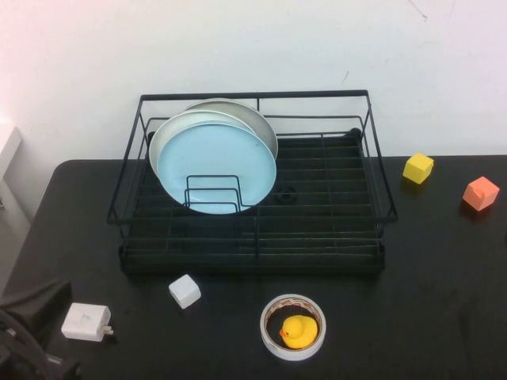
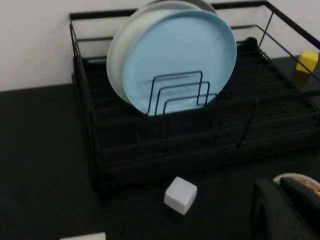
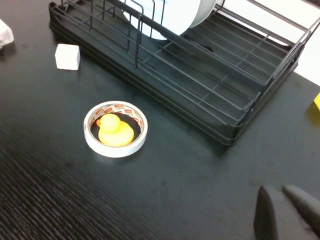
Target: Place plate on rack
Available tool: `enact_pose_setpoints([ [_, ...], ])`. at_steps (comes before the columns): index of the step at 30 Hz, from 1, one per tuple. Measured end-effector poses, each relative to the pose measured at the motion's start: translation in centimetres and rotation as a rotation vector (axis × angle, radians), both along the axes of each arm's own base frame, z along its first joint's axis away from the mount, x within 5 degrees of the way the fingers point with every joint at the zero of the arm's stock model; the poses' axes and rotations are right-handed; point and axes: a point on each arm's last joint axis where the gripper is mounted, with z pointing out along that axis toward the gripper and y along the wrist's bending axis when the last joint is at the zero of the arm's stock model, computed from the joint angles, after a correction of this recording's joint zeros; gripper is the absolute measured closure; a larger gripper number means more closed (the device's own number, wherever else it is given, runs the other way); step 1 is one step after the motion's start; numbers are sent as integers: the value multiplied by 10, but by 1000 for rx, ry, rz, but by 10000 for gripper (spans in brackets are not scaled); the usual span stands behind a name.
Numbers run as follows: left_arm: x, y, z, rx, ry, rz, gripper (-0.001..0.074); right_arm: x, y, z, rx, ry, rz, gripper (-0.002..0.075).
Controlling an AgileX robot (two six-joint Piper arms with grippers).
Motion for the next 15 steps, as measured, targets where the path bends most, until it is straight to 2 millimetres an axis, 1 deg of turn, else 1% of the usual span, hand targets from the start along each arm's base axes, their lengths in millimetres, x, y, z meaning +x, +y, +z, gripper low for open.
enact_pose_setpoints([
  [15,-13,-10,-17,17,201,-138,735,0,0,-2,2,10,2,726],
])
